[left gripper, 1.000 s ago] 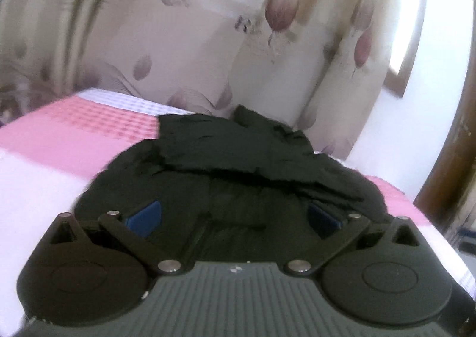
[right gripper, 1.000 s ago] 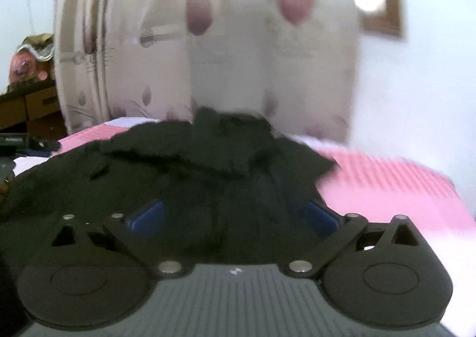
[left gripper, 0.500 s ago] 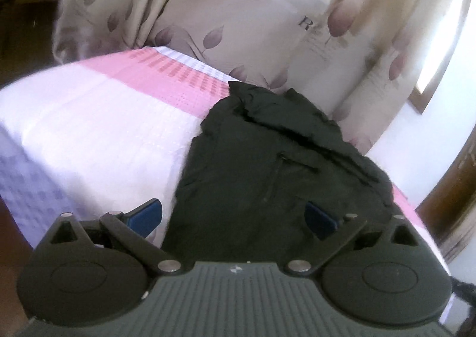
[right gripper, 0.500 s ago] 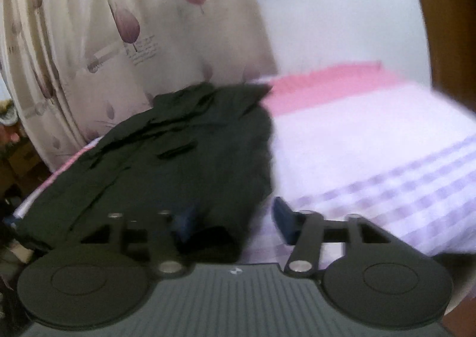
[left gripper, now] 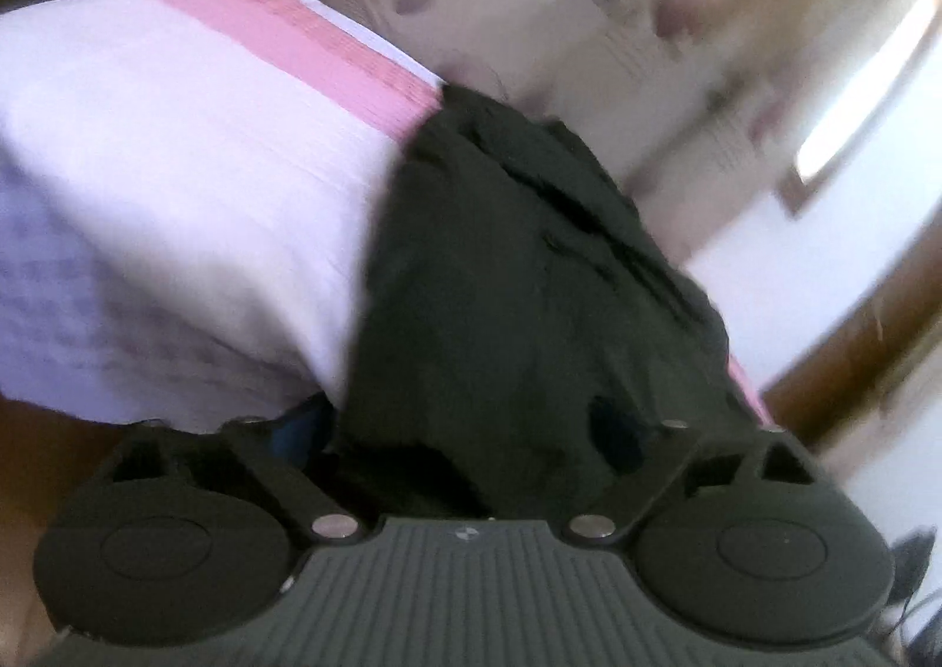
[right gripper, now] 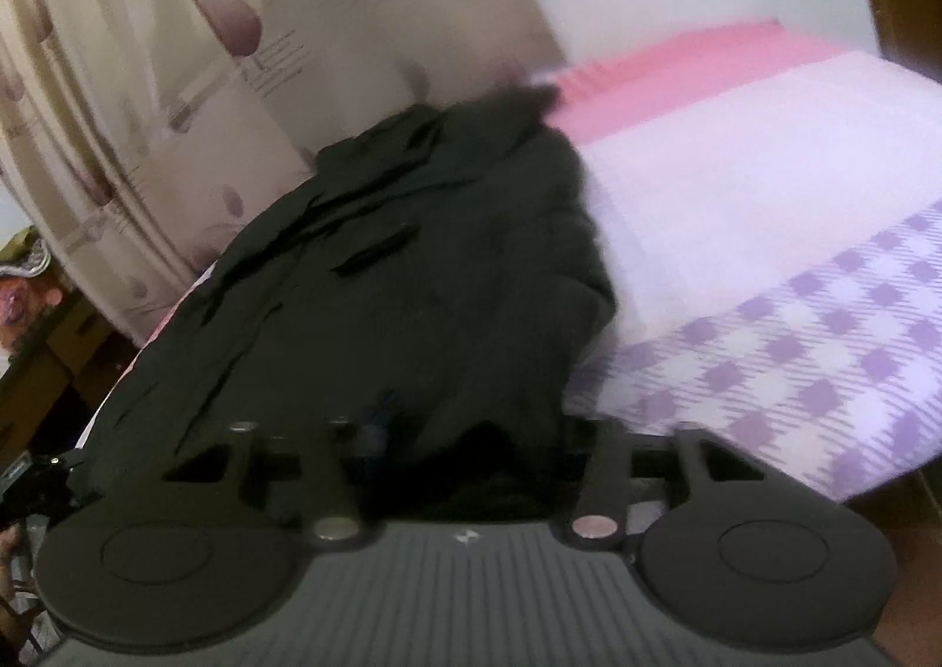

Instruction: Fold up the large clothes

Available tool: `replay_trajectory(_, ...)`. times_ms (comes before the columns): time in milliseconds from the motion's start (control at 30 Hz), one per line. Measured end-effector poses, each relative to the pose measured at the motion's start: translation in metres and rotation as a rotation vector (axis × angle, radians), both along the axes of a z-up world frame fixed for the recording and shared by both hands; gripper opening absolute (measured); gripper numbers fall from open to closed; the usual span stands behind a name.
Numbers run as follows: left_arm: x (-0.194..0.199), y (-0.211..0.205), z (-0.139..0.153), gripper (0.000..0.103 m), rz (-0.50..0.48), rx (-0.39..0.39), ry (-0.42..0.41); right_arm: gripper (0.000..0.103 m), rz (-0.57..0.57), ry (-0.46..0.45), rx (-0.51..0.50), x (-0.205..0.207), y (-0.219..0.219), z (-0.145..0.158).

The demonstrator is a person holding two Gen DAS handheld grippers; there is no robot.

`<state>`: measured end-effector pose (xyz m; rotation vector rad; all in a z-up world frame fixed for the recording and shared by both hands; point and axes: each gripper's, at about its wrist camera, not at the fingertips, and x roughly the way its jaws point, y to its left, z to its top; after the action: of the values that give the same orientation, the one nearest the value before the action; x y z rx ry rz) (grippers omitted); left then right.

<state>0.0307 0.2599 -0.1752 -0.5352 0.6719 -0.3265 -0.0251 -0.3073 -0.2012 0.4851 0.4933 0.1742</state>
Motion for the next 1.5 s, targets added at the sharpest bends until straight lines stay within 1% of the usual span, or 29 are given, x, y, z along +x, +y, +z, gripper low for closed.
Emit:
replay_trajectory(33, 0.002, -0.004, -0.002, 0.056, -0.004, 0.022, 0.011, 0.026, 0.003, 0.005, -0.009, 0.003, 0.003, 0.0)
replay_trajectory(67, 0.004, -0.004, -0.004, 0.052, -0.007, 0.006, 0.02, 0.022, 0.011, 0.002, -0.009, 0.004, 0.003, -0.001)
replay_trajectory(100, 0.004, 0.0, -0.005, 0.044, 0.006, -0.037, 0.019, 0.02, 0.013, 0.002, 0.0, 0.005, 0.002, -0.002)
replay_trajectory(133, 0.001, 0.003, -0.003, 0.038, 0.02, -0.058, 0.011, 0.02, 0.012, 0.004, 0.012, 0.006, 0.0, -0.003)
replay_trajectory(167, -0.001, 0.006, 0.001, 0.032, 0.025, -0.069, 0.001, 0.019, 0.011, 0.004, 0.025, 0.005, -0.001, -0.003)
replay_trajectory(200, -0.004, 0.008, 0.006, 0.029, 0.027, -0.068, -0.003, 0.018, 0.01, 0.005, 0.036, 0.004, -0.002, -0.003)
replay_trajectory(367, -0.009, 0.003, 0.028, 0.027, 0.031, 0.007, 0.025, 0.016, 0.007, -0.002, 0.102, -0.002, -0.009, -0.003)
replay_trajectory(467, -0.015, -0.003, 0.036, 0.027, 0.03, 0.053, 0.035, 0.016, 0.01, 0.006, 0.087, -0.001, -0.008, -0.003)
replay_trajectory(567, -0.018, -0.005, 0.047, 0.027, 0.041, 0.066, 0.044, 0.018, 0.018, 0.009, 0.099, -0.001, -0.009, -0.002)
replay_trajectory(633, -0.021, -0.011, 0.056, 0.027, 0.027, 0.121, 0.05, 0.018, 0.025, 0.008, 0.128, -0.001, -0.013, -0.001)
replay_trajectory(667, -0.022, -0.014, 0.06, 0.027, 0.02, 0.151, 0.041, 0.018, 0.026, 0.007, 0.133, -0.001, -0.015, 0.0)
replay_trajectory(700, -0.023, -0.014, 0.061, 0.027, 0.008, 0.157, 0.037, 0.018, 0.03, 0.008, 0.127, -0.001, -0.015, 0.001)
replay_trajectory(767, -0.019, -0.013, 0.061, 0.027, -0.017, 0.137, 0.014, 0.019, 0.035, 0.013, 0.103, 0.0, -0.013, 0.001)
replay_trajectory(800, -0.016, -0.013, 0.06, 0.029, -0.019, 0.129, 0.008, 0.019, 0.038, 0.016, 0.105, 0.0, -0.013, 0.0)
replay_trajectory(867, -0.008, -0.016, 0.057, 0.045, -0.047, 0.113, -0.01, 0.019, 0.037, 0.024, 0.136, 0.002, -0.014, -0.004)
replay_trajectory(933, 0.002, -0.022, 0.051, 0.072, -0.046, 0.117, 0.006, 0.019, 0.036, 0.022, 0.169, 0.001, -0.017, -0.006)
replay_trajectory(1000, 0.01, -0.025, 0.044, 0.078, -0.063, 0.091, 0.004, 0.021, 0.039, 0.027, 0.184, 0.001, -0.018, -0.007)
replay_trajectory(1033, 0.012, -0.027, 0.041, 0.077, -0.062, 0.087, -0.006, 0.021, 0.04, 0.029, 0.185, 0.001, -0.018, -0.007)
replay_trajectory(1067, 0.014, -0.029, 0.038, 0.073, -0.052, 0.086, -0.007, 0.021, 0.038, 0.032, 0.185, 0.001, -0.018, -0.007)
replay_trajectory(1100, 0.016, -0.031, 0.035, 0.051, -0.046, 0.074, -0.009, 0.021, 0.035, 0.034, 0.185, 0.002, -0.017, -0.007)
replay_trajectory(1133, 0.017, -0.033, 0.033, 0.013, -0.046, 0.067, -0.012, 0.021, 0.032, 0.037, 0.184, 0.003, -0.016, -0.008)
replay_trajectory(1167, 0.017, -0.035, 0.032, 0.01, -0.031, 0.081, -0.012, 0.019, 0.027, 0.04, 0.175, 0.005, -0.013, -0.008)
replay_trajectory(1200, 0.016, -0.033, 0.032, 0.009, -0.021, 0.075, -0.022, 0.016, 0.025, 0.04, 0.158, 0.006, -0.01, -0.007)
replay_trajectory(1267, 0.009, -0.03, 0.037, 0.008, -0.012, 0.046, -0.066, 0.01, 0.031, 0.018, 0.115, 0.005, -0.003, -0.003)
replay_trajectory(1300, 0.005, -0.029, 0.041, 0.008, -0.005, 0.044, -0.089, 0.009, 0.03, 0.006, 0.115, 0.004, -0.002, -0.001)
replay_trajectory(1333, 0.0, -0.026, 0.046, 0.008, 0.005, 0.03, -0.106, 0.009, 0.032, -0.013, 0.132, 0.001, -0.003, 0.0)
replay_trajectory(1400, -0.008, -0.019, 0.054, 0.008, 0.009, -0.036, -0.122, 0.009, 0.044, -0.046, 0.189, -0.007, -0.007, 0.005)
replay_trajectory(1433, -0.012, -0.017, 0.058, 0.008, 0.009, -0.052, -0.129, 0.009, 0.044, -0.057, 0.202, -0.012, -0.009, 0.008)
replay_trajectory(1500, -0.019, -0.017, 0.066, 0.008, -0.002, -0.042, -0.15, 0.009, 0.057, -0.082, 0.238, -0.022, -0.012, 0.013)
